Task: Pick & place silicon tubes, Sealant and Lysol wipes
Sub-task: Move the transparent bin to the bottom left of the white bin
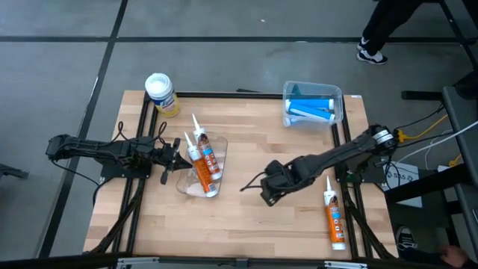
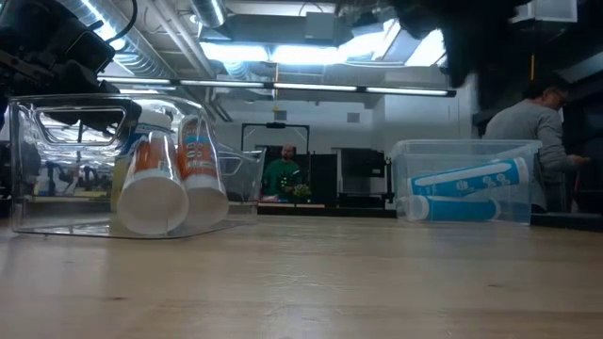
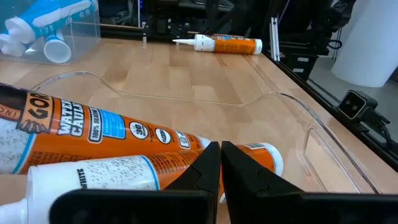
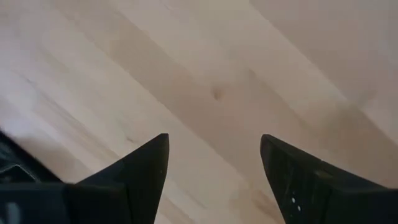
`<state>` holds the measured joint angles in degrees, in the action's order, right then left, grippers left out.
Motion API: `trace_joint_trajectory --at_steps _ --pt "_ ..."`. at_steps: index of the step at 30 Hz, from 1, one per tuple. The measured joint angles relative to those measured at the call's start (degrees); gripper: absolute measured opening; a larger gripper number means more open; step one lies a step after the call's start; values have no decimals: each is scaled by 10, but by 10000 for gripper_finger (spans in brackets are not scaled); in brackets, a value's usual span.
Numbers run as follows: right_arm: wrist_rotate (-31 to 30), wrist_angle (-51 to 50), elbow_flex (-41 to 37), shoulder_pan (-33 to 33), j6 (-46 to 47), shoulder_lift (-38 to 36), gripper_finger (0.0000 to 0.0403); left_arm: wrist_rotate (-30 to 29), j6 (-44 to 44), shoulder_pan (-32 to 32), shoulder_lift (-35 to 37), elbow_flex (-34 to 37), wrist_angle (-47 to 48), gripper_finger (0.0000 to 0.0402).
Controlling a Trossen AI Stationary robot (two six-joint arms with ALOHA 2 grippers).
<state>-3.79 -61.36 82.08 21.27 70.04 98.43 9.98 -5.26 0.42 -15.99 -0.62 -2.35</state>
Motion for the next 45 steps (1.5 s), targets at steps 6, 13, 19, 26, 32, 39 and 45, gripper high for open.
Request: trace_joint_trajectory --at_steps 6,13,19,26,32,39,45 --pt "-5 -29 0 16 33 -10 254 0 0 0 0 0 -2 9" --pt "-86 184 0 -8 -83 -7 254 0 0 0 0 0 -3 11" --pt "-88 294 0 -65 -162 23 247 0 0 0 0 0 -5 9" --pt "-88 385 0 -139 -175 79 217 0 0 0 0 0 -5 11" --pt "-101 422 0 -180 -182 106 196 0 0 0 0 0 -4 9" --pt "-112 443 0 -208 -198 125 184 0 0 0 0 0 -4 11" --pt "-111 437 0 -224 -208 138 183 0 0 0 0 0 -4 9"
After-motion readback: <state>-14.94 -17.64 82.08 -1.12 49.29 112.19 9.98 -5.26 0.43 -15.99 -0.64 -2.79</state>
